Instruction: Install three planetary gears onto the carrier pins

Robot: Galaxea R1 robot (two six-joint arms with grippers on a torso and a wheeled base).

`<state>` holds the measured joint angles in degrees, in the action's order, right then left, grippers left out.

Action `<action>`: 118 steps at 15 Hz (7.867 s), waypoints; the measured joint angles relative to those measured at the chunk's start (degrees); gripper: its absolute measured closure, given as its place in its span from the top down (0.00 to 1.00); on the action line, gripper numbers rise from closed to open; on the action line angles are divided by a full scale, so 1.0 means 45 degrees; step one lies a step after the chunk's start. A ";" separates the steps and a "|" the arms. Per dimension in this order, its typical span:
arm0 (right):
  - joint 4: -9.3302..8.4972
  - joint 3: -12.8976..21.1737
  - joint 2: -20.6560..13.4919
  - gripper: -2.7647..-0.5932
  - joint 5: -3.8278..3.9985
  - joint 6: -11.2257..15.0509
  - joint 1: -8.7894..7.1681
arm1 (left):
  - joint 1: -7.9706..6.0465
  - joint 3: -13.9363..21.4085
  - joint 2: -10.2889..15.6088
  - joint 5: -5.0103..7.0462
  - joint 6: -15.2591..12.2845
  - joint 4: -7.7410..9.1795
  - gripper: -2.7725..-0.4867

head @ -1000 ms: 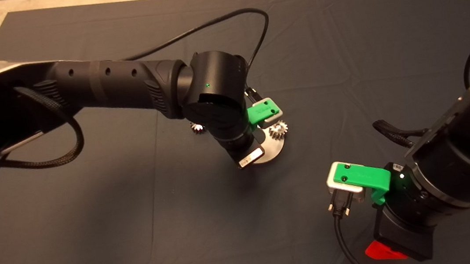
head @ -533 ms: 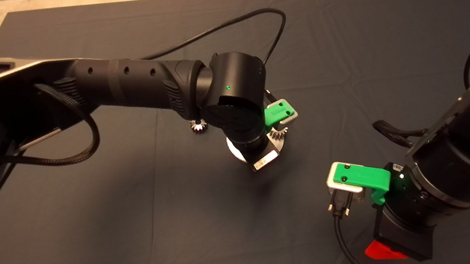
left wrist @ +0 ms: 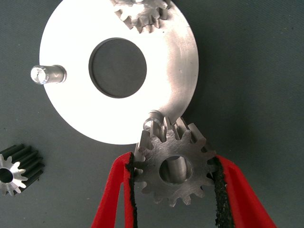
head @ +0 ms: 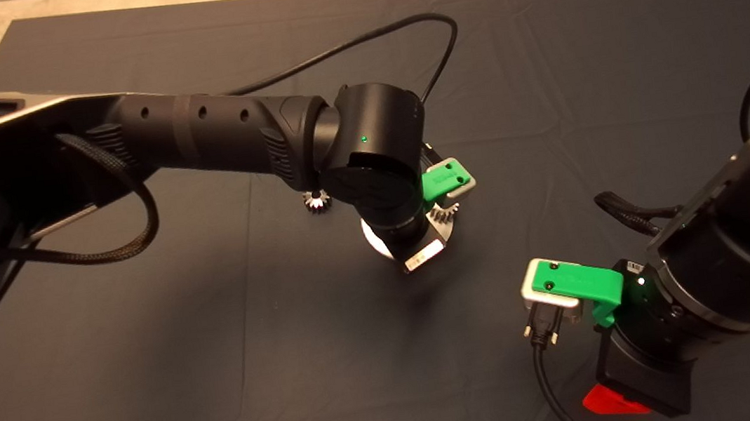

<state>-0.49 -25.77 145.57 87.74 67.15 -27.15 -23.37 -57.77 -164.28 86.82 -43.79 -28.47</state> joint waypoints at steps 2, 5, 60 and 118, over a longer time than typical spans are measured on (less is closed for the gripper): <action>0.0000 0.0000 0.0000 0.65 0.0000 0.0000 0.0000 | 0.0000 0.0000 0.0257 -0.0135 0.0011 0.0000 0.10; 0.0000 0.0000 0.0000 0.65 0.0000 0.0000 0.0000 | 0.0000 0.0000 0.0501 -0.0238 0.0225 0.0000 0.10; -0.0002 -0.0016 0.0674 0.65 0.0005 0.0000 0.0073 | 0.0913 -0.1000 0.0772 -0.2524 0.0886 -0.0382 0.09; -0.0005 -0.0098 0.0918 0.65 0.0011 0.0000 0.0073 | 0.1065 -0.0565 0.1490 -0.2676 0.1176 -0.0921 0.09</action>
<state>-0.51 -26.21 149.70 87.78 67.15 -26.82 -18.58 -60.31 -157.58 74.78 -38.50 -32.61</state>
